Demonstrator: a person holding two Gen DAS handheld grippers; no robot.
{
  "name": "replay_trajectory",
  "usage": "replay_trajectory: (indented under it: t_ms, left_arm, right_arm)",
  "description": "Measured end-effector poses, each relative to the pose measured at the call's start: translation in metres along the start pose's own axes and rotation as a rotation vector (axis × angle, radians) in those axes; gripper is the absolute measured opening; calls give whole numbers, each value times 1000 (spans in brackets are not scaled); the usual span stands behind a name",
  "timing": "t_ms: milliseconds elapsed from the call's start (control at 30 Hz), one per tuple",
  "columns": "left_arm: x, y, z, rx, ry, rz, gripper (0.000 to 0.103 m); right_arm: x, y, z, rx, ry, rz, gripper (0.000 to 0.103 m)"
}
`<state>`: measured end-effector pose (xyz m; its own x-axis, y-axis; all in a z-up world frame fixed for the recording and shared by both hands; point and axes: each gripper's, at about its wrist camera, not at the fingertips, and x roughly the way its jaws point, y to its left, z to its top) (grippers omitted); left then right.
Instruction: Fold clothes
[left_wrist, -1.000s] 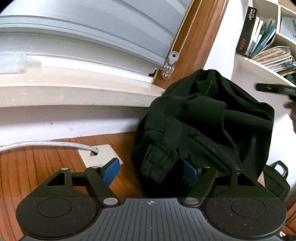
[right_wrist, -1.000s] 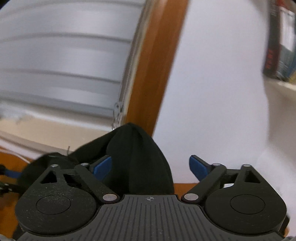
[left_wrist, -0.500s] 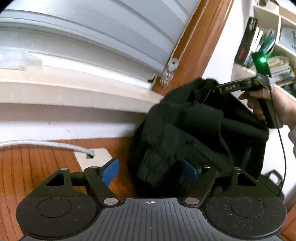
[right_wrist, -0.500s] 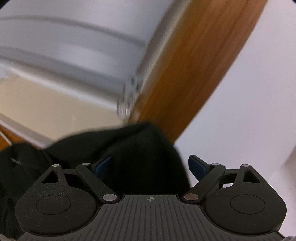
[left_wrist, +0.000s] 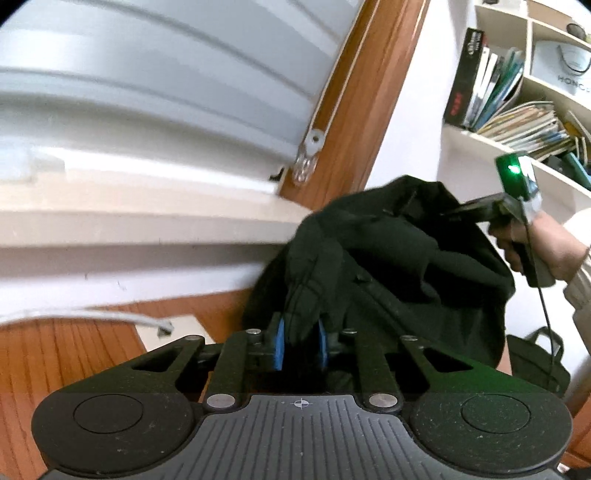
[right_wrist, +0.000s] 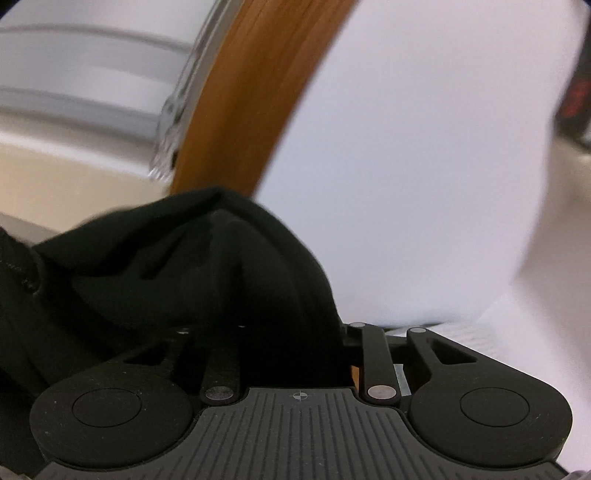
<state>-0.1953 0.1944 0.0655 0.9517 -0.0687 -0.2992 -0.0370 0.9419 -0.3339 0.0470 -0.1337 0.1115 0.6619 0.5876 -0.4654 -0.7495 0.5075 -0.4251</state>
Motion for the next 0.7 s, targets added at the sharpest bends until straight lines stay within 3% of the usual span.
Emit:
replay_trajectory:
  t_ms: [133, 300, 433, 533, 600, 700]
  left_arm:
    - [-20, 2, 20, -11, -45, 11, 19]
    - [-54, 21, 47, -7, -101, 91, 19]
    - [-93, 28, 62, -2, -148, 88, 19]
    - [-105, 6, 58, 94, -99, 64, 21]
    - [-102, -2, 50, 119, -35, 44, 24]
    - [-91, -1, 38, 129, 19, 52, 38]
  right_arm:
    - [-30, -20, 1, 21, -87, -82, 24]
    - [-57, -59, 5, 94, -149, -164, 22]
    - [-87, -99, -19, 180, -161, -158, 23]
    - [-88, -93, -47, 136, -42, -106, 24]
    - [-79, -87, -69, 83, 59, -61, 31]
    - [-76, -89, -100, 105, 107, -9, 37]
